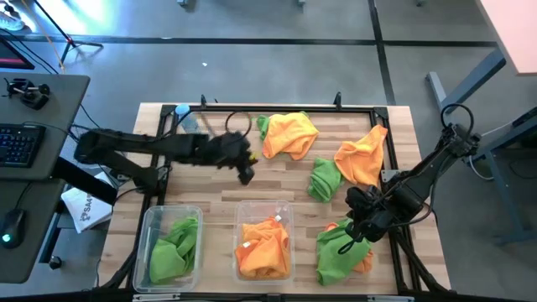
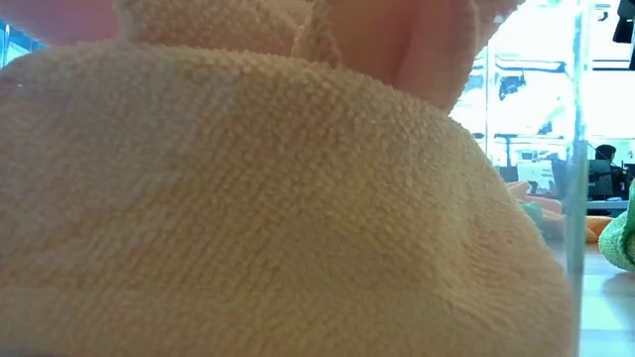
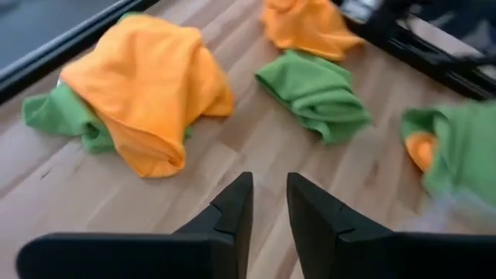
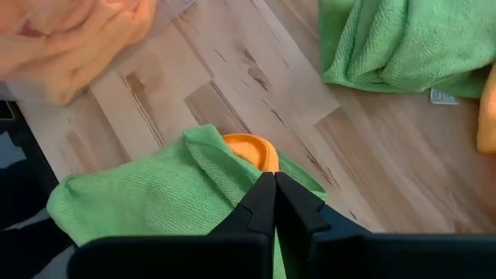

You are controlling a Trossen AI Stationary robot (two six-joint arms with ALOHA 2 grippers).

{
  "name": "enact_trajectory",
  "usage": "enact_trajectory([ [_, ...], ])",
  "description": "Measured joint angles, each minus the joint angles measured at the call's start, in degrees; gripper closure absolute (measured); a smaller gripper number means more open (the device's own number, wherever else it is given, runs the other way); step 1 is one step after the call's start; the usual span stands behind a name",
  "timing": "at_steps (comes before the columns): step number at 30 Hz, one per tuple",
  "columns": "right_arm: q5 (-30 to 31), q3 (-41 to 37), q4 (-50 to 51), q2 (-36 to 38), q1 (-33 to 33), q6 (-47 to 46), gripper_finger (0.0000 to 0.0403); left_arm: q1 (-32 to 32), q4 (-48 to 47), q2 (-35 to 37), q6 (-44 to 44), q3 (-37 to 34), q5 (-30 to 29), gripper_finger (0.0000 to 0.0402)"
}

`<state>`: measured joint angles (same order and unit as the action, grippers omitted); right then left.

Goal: Sort microfiber towel by color & place in baskets
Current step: Put the orange towel into the right transparent bin

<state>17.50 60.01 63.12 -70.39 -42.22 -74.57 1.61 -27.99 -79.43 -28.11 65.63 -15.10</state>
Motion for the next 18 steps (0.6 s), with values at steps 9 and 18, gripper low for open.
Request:
enact_trajectory([
  [9,6.0,0.0,-0.05,0.0,0.21,-0.04,0.0403,13.37,-0.41,-12.89,-0.36,8.7,10.21,0.0377],
  [18,7.61,0.0,0.03,0.0,0.22,-7.58,0.0402,20.77,-0.38,-23.11,-6.11,13.04,17.14,0.0371],
])
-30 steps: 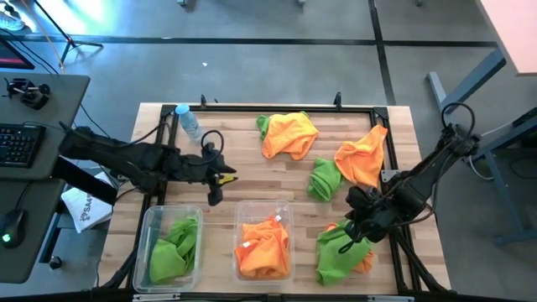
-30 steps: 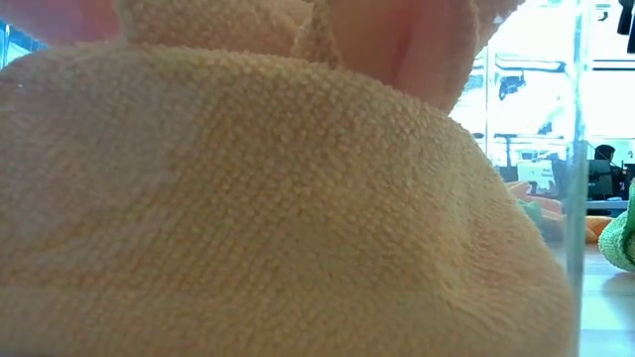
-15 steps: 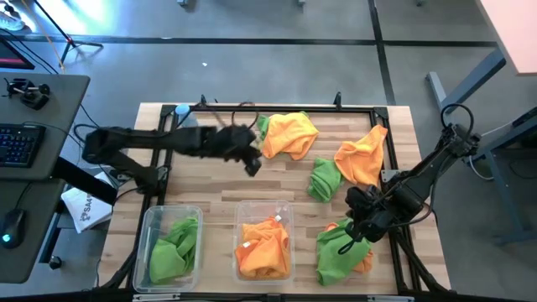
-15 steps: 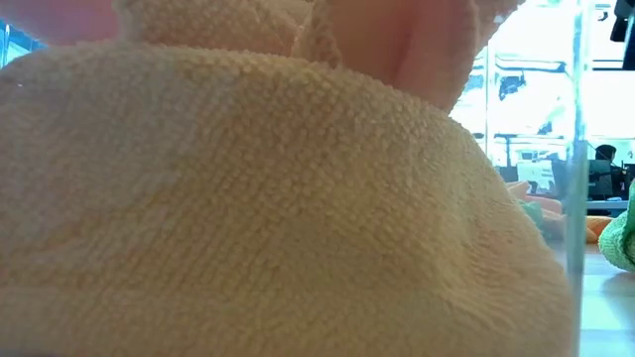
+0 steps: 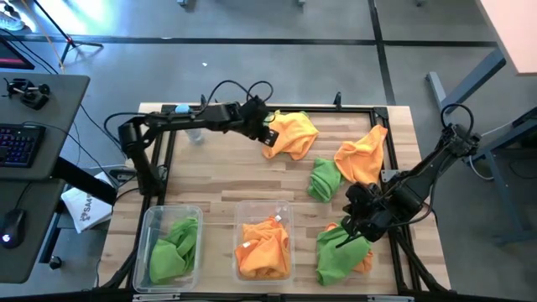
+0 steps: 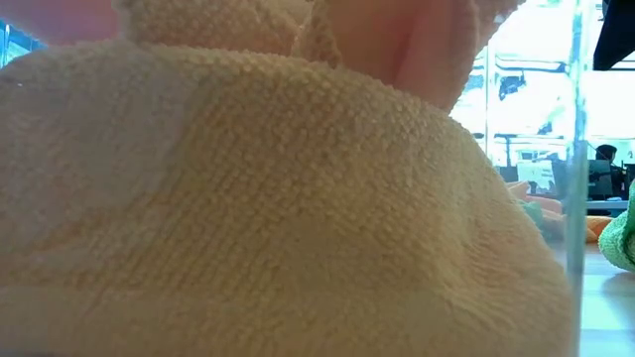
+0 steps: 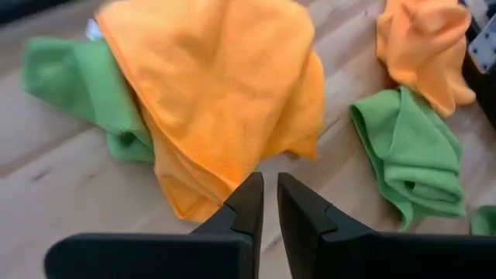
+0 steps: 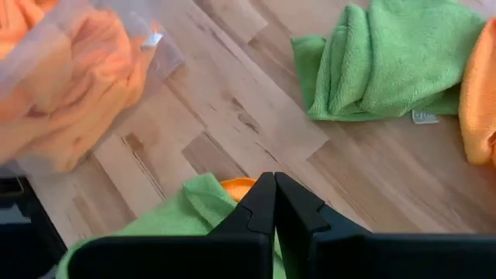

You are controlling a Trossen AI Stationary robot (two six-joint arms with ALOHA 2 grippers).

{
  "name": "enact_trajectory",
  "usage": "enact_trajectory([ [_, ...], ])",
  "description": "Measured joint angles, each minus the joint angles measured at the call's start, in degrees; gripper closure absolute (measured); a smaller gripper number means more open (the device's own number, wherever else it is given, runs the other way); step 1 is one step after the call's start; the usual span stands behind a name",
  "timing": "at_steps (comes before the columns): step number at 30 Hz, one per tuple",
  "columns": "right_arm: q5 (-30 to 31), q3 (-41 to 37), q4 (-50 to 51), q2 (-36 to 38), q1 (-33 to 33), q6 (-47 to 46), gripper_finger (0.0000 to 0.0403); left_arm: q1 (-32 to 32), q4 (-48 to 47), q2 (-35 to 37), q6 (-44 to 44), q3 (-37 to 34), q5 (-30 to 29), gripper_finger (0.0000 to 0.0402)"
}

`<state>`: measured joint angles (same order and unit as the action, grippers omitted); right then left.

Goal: Sort microfiber towel by color & place in baskets
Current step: Put the orange towel into the right transparent bin

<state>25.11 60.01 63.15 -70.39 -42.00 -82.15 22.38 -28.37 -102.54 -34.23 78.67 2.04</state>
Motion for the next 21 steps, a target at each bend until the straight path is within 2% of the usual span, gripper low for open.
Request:
enact_trajectory([
  [4,3.26,0.0,0.0,0.0,0.0,-2.4,0.0402,1.02,-0.12,-2.87,0.75,0.55,3.91,0.0343],
  [9,5.82,0.0,-0.31,-0.02,0.0,-2.94,0.0402,0.83,-0.38,-4.62,2.38,0.55,3.6,0.0308],
  [21,6.66,0.0,-0.08,-0.02,0.0,-5.0,0.0402,-1.44,-2.61,-4.75,1.22,0.55,-10.47,0.0307],
])
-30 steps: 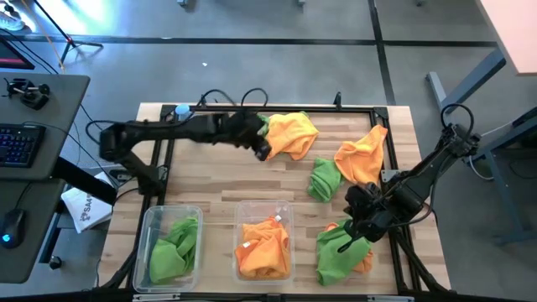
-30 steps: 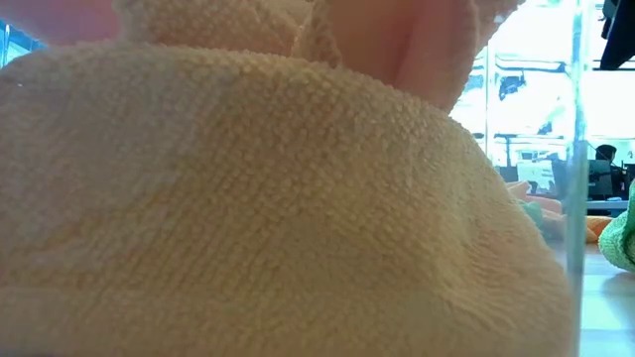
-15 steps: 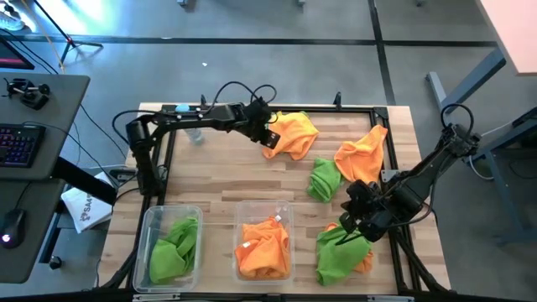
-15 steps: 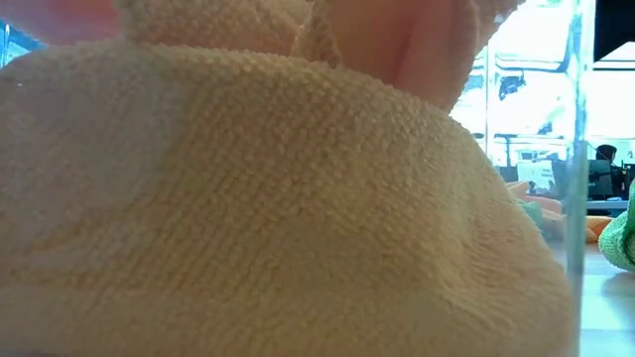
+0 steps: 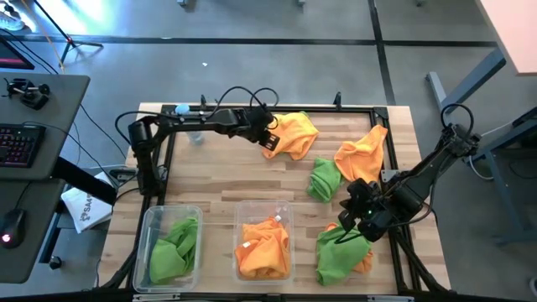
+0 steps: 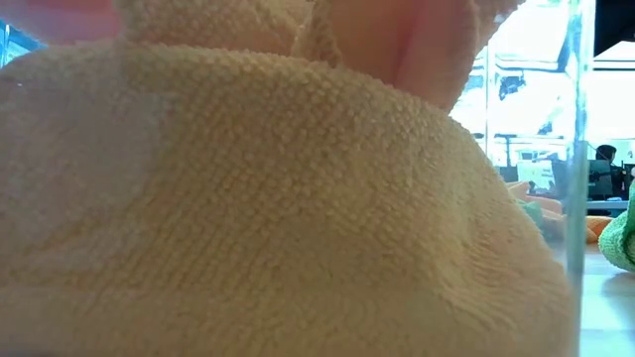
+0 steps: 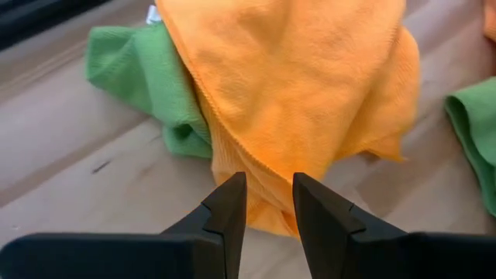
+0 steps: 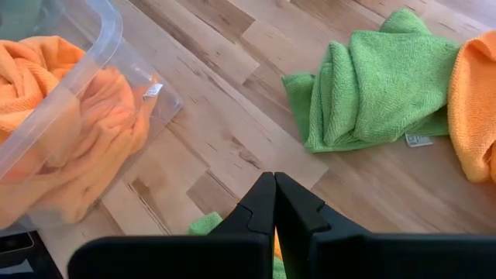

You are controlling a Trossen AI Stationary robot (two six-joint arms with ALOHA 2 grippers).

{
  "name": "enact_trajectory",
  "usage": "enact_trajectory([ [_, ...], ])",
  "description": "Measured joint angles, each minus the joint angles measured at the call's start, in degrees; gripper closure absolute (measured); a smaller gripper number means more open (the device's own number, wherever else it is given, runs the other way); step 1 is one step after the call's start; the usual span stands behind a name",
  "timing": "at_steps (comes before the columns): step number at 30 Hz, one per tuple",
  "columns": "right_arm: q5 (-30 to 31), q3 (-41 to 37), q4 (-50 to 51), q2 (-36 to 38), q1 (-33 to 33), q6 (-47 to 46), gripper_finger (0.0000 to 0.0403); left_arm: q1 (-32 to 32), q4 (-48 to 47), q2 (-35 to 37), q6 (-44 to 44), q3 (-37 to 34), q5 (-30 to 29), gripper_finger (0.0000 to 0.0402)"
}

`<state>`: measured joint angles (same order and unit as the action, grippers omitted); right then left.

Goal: Sort microfiber towel by color & place in baskets
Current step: Put the orange towel into the right transparent bin

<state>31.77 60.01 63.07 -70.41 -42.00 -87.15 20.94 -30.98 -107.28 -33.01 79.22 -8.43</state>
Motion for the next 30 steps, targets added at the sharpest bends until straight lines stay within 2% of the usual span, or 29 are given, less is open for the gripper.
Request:
enact_trajectory([
  [4,0.02,0.0,0.04,0.0,0.0,0.1,0.0402,-0.58,-0.13,-0.01,-2.17,0.0,-2.18,0.0307],
  [16,0.13,0.02,0.23,-0.04,0.0,0.15,0.0402,-2.38,-0.96,-8.14,-8.79,0.0,1.79,0.0308],
  [30,-0.3,0.02,0.41,-0.04,-0.02,2.23,0.0402,-3.12,1.35,-7.87,-10.25,0.0,3.87,0.0308],
])
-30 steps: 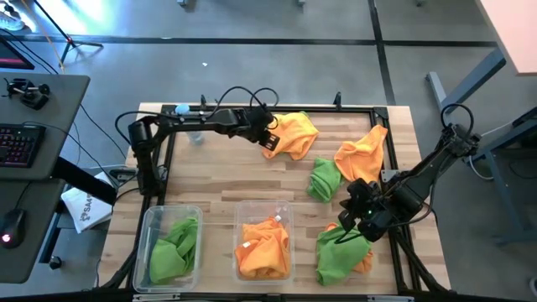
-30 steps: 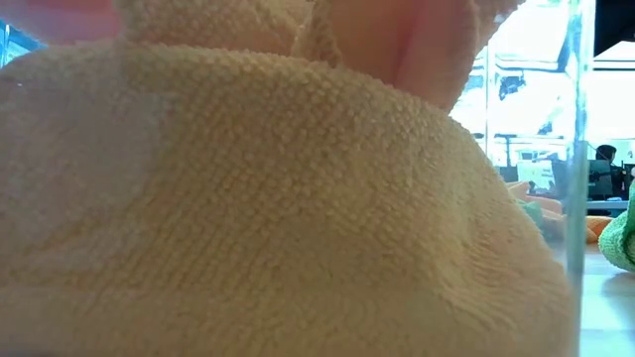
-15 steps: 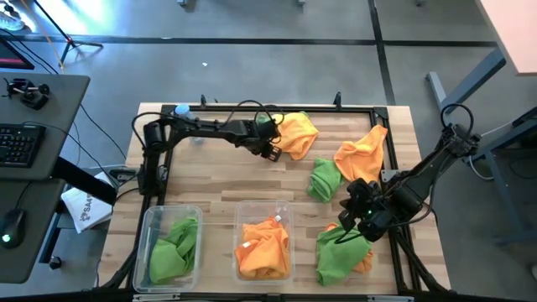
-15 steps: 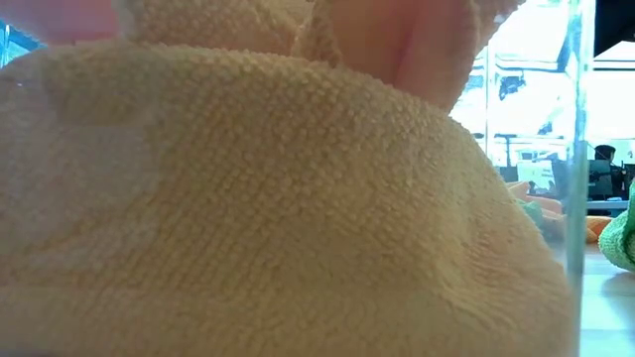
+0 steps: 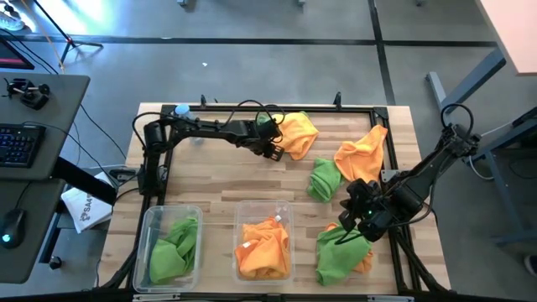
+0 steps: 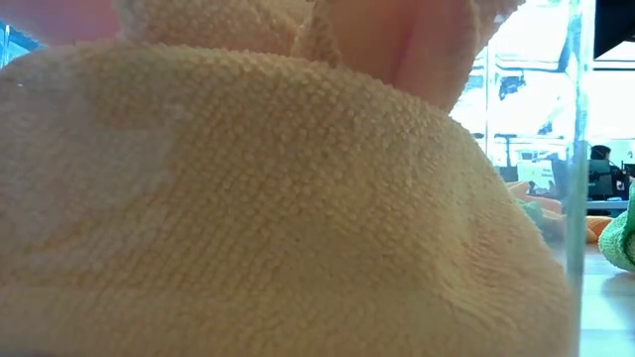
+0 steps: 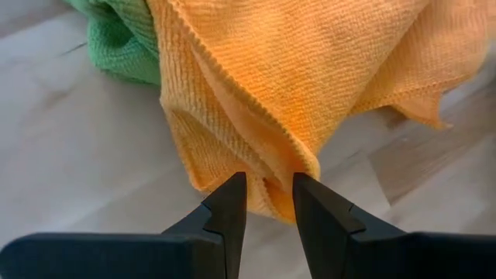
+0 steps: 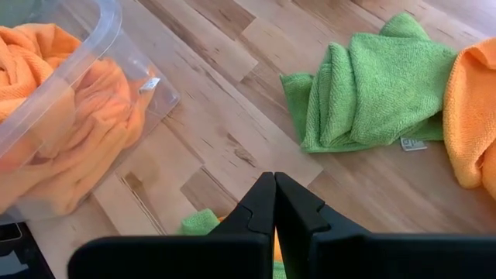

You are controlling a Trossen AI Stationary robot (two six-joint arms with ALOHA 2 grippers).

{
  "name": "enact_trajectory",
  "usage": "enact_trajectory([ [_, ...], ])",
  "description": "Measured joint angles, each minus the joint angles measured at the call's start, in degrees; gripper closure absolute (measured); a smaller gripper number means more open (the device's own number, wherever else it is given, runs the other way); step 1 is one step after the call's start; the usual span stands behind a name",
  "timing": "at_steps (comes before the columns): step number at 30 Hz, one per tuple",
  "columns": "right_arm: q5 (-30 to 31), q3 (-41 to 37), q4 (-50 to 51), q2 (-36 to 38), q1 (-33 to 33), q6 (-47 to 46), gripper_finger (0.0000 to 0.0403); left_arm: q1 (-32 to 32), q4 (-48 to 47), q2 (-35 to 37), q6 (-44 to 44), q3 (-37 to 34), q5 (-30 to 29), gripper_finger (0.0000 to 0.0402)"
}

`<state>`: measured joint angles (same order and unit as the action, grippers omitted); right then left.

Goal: Sort microfiber towel by color & place in baskets
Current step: Put the orange towel into the right transparent bin

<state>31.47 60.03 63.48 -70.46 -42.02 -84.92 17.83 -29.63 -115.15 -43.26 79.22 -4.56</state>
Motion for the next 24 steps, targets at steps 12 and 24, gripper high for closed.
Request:
enact_trajectory([
  [12,0.02,0.0,0.13,0.0,0.0,1.37,0.0402,-1.9,1.97,0.79,-1.13,0.0,2.14,0.0308],
  [24,0.02,0.0,0.17,0.0,0.0,1.4,0.0402,-1.35,4.32,0.45,-0.45,0.0,1.03,0.0308],
])
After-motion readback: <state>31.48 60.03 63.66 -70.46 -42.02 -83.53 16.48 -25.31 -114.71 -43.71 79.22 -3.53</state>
